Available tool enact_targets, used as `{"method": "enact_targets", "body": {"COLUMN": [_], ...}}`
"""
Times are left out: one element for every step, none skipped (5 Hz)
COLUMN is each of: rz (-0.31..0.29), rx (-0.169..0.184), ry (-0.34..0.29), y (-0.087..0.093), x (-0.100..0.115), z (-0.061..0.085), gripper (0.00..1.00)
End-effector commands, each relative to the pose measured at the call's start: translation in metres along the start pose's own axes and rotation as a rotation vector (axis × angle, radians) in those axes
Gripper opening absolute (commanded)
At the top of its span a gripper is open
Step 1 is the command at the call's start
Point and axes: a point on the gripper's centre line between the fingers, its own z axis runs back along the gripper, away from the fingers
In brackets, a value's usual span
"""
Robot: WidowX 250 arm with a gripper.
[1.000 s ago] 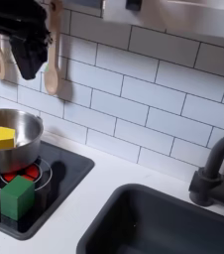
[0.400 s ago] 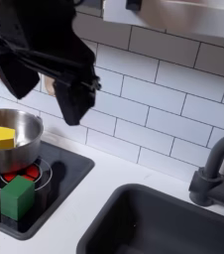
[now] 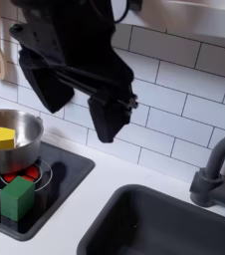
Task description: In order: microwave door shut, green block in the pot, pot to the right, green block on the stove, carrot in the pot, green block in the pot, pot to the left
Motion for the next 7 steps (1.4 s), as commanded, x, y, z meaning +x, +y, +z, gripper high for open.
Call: {"method": "enact_targets", "body": {"rz": [-0.021, -0.029, -0.024, -0.02, -0.015, -0.014, -0.015], "rx": [-0.034, -0.044, -0.045, -0.043, -0.043, -0.039, -0.039], "ry": [0.008, 0.002, -0.006, -0.021, -0.024, -0.027, -0.036], "y": [-0.01, -0.012, -0.012, -0.009, -0.008, -0.005, -0.005], "x": [0.017, 0.029, 0.037, 0.049, 0.056, 0.062, 0.068], "z": [-0.015, -0.02, -0.024, -0.025, -0.028, -0.031, -0.031], "gripper": [1.0, 1.0, 1.0, 1.0, 1.0, 1.0, 1.0]}}
